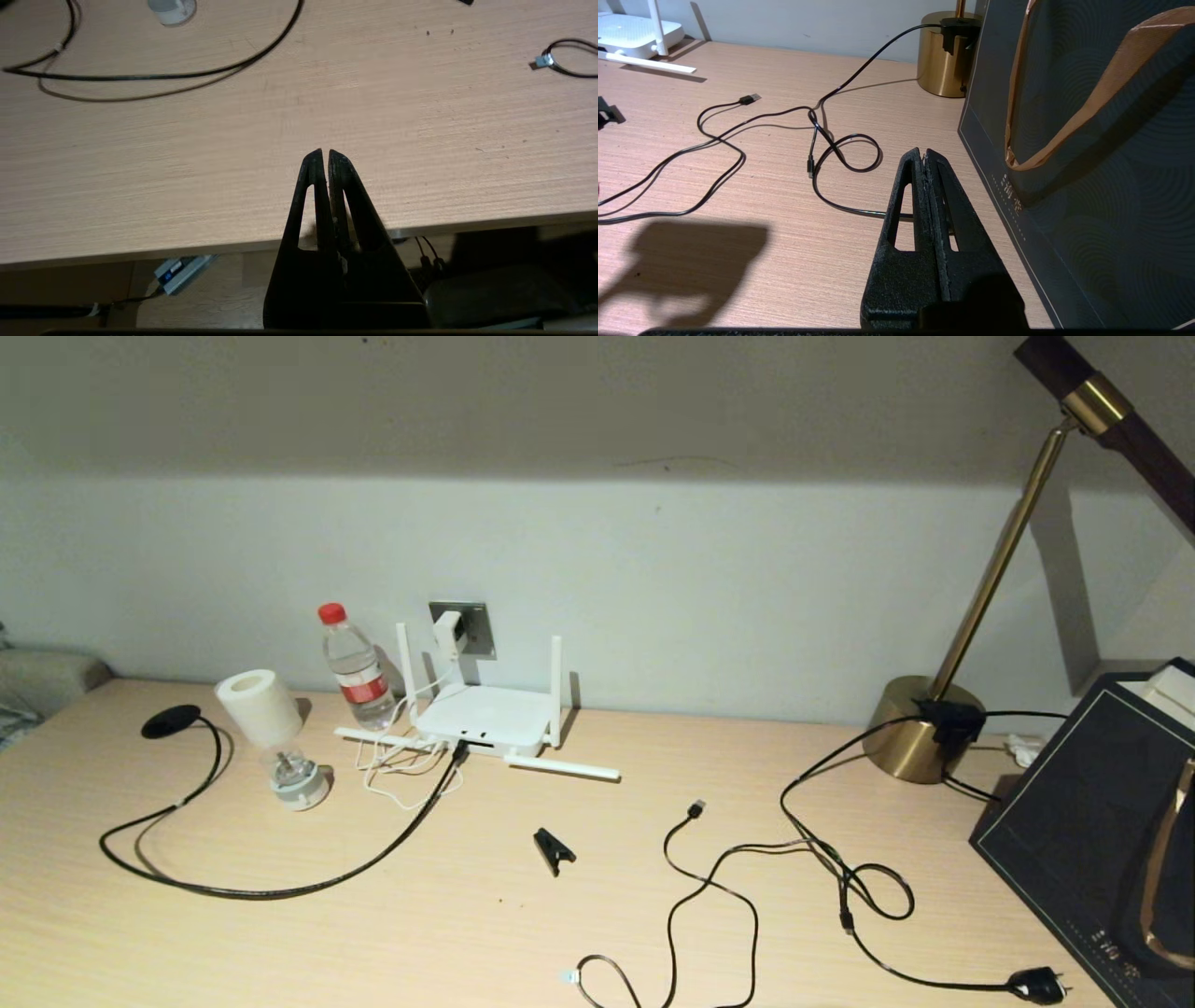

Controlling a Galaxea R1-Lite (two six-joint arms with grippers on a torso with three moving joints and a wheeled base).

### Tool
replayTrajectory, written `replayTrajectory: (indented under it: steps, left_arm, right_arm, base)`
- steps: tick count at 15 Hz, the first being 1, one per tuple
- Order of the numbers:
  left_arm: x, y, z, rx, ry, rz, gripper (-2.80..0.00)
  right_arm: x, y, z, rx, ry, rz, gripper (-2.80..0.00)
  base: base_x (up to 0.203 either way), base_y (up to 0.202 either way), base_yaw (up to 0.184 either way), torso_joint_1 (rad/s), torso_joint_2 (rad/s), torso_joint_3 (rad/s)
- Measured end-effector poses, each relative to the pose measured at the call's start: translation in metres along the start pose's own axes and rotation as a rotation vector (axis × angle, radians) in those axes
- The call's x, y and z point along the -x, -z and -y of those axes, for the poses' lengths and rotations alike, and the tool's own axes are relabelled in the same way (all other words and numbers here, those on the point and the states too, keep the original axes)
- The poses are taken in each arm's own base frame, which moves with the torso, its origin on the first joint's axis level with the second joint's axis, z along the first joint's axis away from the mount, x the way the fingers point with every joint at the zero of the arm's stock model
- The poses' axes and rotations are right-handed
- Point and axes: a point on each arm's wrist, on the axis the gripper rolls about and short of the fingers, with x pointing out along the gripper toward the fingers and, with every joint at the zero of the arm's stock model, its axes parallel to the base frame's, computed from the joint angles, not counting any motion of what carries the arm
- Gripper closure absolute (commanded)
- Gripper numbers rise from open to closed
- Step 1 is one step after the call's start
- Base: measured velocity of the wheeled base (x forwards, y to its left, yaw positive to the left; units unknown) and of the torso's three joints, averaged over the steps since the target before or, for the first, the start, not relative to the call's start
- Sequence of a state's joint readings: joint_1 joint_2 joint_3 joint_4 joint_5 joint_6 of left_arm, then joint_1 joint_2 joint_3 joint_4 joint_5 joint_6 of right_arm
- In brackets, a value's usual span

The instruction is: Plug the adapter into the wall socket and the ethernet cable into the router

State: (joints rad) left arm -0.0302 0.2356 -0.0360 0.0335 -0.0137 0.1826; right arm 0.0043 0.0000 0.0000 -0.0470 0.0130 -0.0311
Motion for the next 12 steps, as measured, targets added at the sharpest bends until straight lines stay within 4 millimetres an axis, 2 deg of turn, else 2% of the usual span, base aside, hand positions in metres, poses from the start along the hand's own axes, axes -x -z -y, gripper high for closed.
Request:
replayTrajectory:
  steps: [4, 12]
  left_arm:
    - [0.012, 0.006, 0.002, 0.074, -0.044, 0.211, 0.00]
    - [0.015, 0.010, 0.002, 0.212, -0.059, 0.271, 0.00]
  right_arm:
    - [0.000, 0.000, 0.000, 0.000, 0.000, 0.000, 0.00]
    - [0.000, 0.000, 0.000, -0.020, 0.005, 0.002, 0.00]
  base:
    - [0.000, 0.000, 0.000, 0.000, 0.00, 0.000]
    - [0.000, 0.000, 0.000, 0.000, 0.00, 0.000]
